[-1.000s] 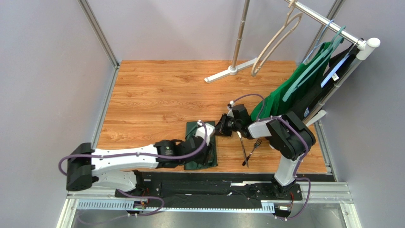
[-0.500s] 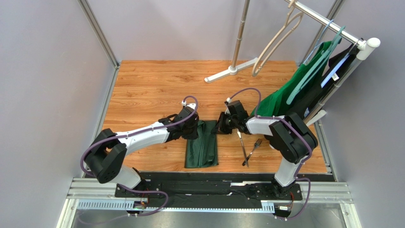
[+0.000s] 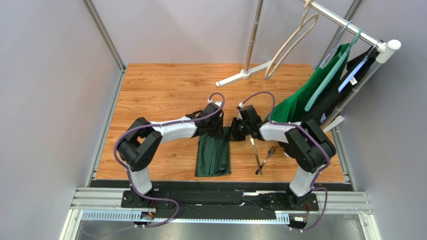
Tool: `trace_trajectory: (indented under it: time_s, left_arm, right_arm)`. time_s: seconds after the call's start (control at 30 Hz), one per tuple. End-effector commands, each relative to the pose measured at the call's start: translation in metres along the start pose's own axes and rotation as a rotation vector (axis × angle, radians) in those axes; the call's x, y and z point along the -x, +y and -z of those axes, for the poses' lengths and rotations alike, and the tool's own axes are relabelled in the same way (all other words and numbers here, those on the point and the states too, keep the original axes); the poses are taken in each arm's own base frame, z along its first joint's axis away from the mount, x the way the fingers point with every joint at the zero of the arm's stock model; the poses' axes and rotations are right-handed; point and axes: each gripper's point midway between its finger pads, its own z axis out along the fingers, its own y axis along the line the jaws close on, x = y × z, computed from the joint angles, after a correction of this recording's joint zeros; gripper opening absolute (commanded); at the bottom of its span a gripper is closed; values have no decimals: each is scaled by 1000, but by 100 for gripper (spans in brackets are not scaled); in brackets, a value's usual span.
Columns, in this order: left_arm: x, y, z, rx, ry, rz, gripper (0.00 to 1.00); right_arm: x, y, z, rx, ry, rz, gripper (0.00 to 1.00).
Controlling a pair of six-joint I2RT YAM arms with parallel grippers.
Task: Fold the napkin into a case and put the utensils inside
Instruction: Fold the 2/3-rectangle-folded napkin at the center of the board.
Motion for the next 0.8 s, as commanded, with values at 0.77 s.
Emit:
trace_trajectory:
  time_s: [0.77]
  left_arm:
    - [34, 56, -4, 236, -23, -58, 5]
  right_arm:
    - [-4, -9, 2, -46, 6, 32, 0]
